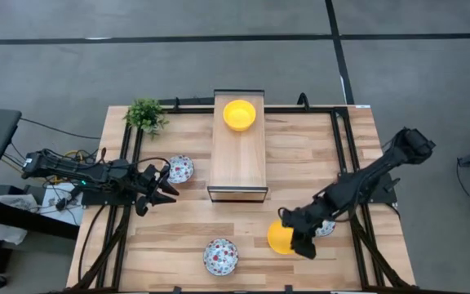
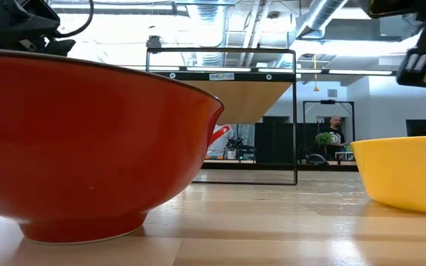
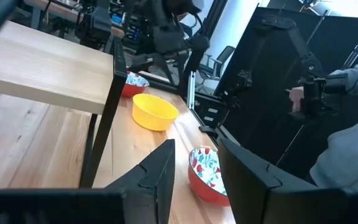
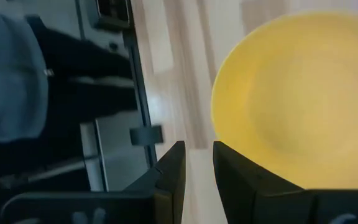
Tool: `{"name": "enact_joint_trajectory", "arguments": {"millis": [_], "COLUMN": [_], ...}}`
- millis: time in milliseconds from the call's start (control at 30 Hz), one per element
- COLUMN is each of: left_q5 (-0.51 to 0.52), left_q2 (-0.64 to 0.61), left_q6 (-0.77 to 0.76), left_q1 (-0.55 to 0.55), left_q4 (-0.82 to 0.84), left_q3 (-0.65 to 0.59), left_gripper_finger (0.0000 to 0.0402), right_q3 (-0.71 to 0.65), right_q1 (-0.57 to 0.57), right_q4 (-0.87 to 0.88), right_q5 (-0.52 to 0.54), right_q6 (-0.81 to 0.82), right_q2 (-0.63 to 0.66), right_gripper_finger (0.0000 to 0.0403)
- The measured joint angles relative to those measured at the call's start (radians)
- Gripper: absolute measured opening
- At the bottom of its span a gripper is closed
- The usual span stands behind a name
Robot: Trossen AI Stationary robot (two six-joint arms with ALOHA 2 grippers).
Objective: Pick & Place Mini bowls
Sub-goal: Stack the yellow bowl on top of the yellow bowl on the shelf
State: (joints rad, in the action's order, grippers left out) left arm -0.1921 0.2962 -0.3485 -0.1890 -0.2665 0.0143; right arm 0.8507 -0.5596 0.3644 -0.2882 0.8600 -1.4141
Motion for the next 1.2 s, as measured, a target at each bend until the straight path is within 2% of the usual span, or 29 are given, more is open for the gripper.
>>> {"name": "enact_joint_trajectory", "arguments": {"millis": [133,300,467,767,1200], "left_q5": [0.0,0.0,0.0,-0.001,-0.001], "left_q2": [0.0,0.0,0.0,0.0,0.0], "left_q6": [0.0,-0.006,-0.028,-0.03,-0.031], "left_q1": [0.0,0.0,0.0,0.0,0.0], "left_q4": [0.002,0.005,0.005,0.005,0.008], "left_q3": [0.0,0.0,0.0,0.0,0.0], "left_gripper_finger": [0.0121,0.0121,0.0121,0.0121,0.0121], "right_q3": [0.06,0.135,0.193,0.259,0.268], "right_q1": [-0.019,-0.037,-0.035,-0.027,-0.028], "right_q4": [0.062,0.13,0.207,0.303,0.31], "right_q5": [-0.027,-0.027,-0.021,0.006,0.057], "right_q6": [-0.081,-0.258,-0.344,-0.364,-0.372], "right_q2": [-0.064,-0.159,-0.257,-0.366,-0.373], "right_gripper_finger": [0.0071,0.0071,0.0071,0.0071,0.006]}}
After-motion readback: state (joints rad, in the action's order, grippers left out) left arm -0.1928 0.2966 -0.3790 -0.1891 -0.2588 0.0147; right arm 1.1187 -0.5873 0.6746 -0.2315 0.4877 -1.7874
